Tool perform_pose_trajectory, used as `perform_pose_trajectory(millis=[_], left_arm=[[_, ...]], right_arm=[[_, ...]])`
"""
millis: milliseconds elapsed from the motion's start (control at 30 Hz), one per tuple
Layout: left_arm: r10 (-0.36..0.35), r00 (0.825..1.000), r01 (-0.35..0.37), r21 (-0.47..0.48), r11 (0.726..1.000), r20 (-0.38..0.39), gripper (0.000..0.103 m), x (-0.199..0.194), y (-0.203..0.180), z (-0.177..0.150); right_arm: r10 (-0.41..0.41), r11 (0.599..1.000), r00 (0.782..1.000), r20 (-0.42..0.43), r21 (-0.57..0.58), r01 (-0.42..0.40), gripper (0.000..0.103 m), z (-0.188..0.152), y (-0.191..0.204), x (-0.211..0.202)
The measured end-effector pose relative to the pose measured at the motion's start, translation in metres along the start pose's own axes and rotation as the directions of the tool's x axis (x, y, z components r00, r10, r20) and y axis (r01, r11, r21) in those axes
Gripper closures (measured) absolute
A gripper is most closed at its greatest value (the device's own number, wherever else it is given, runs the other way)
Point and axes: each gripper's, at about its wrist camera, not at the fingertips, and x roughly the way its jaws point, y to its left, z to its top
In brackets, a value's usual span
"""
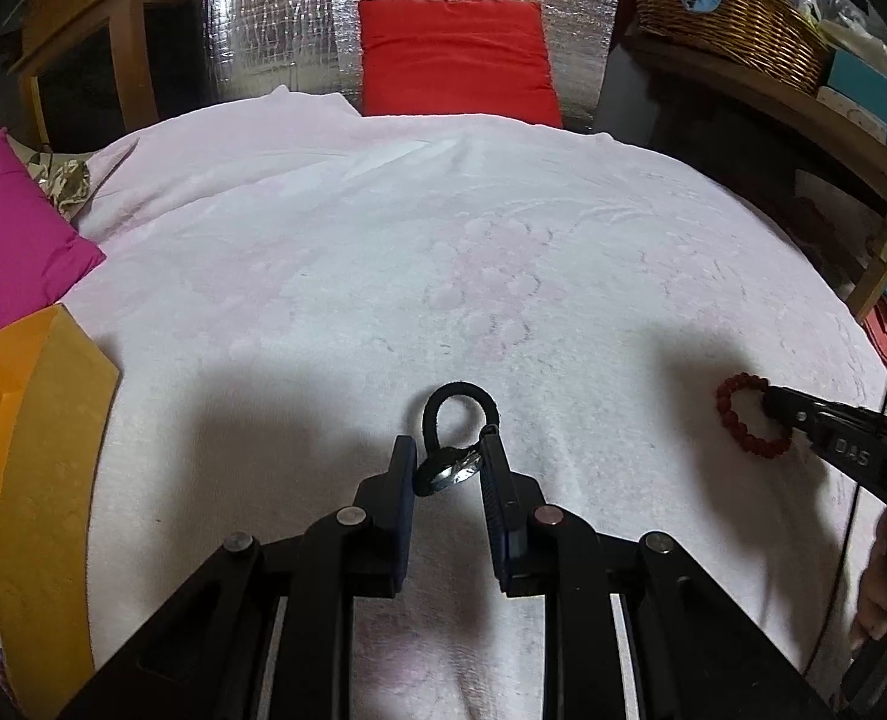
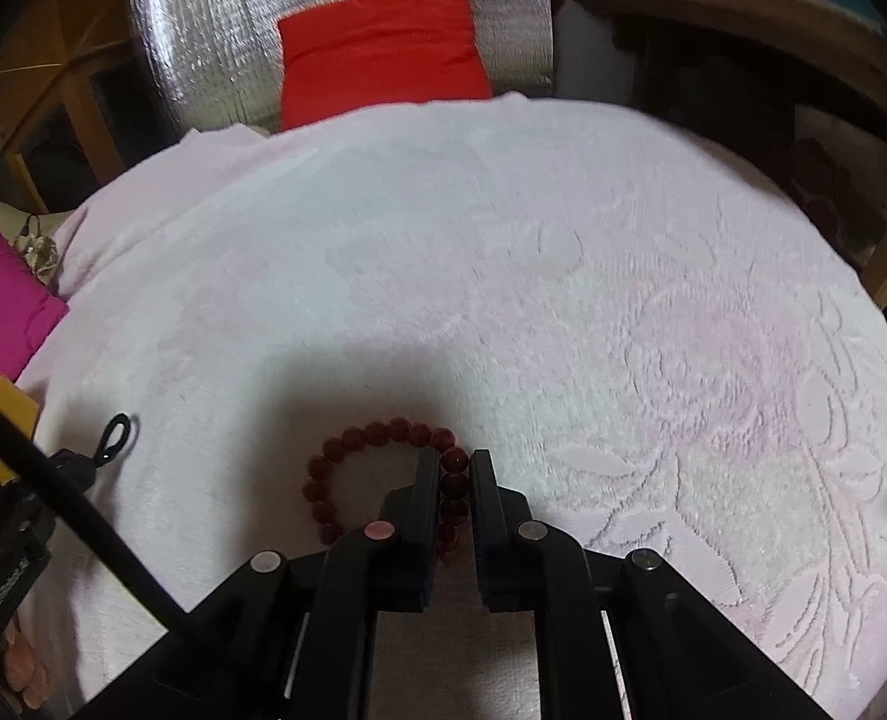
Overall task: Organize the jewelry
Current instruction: 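Lift the clasp hair tie with the left gripper while the right lifts the red bead bracelet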
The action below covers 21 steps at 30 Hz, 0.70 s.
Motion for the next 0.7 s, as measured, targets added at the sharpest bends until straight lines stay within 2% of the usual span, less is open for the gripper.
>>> perform_pose_trajectory(millis=[167,367,467,700], left_arm=[[-0.041,0.999,0.041,0.019,0.999,-0.006,0.081,-0.003,-0.01,-0.002],[-0.054,0.998,0.056,0.058,0.997,-0.02,0.081,-0.004,-0.022,-0.008],[-0.056,0.998,0.058,0.066,0.996,-0.032,0.081,-0.003,-0.024,-0.009],[-0.052,0.998,0.054,0.066,0.996,-0.029,0.081,-0.008,-0.026,-0.009]], right_arm=[[-0.004,1.0,1.0,-0.001,-0.02,0.004,0.092,0.0,0.001,0.003],[-0.026,0.997,0.999,0.019,-0.076,0.027,0.09,-0.002,0.007,0.008],[-0.036,0.994,0.999,0.032,-0.106,0.039,0.092,-0.002,0.011,0.006],[0.012,0.997,0.998,0.06,-0.072,-0.008,0.092,0.0,0.006,-0.01]])
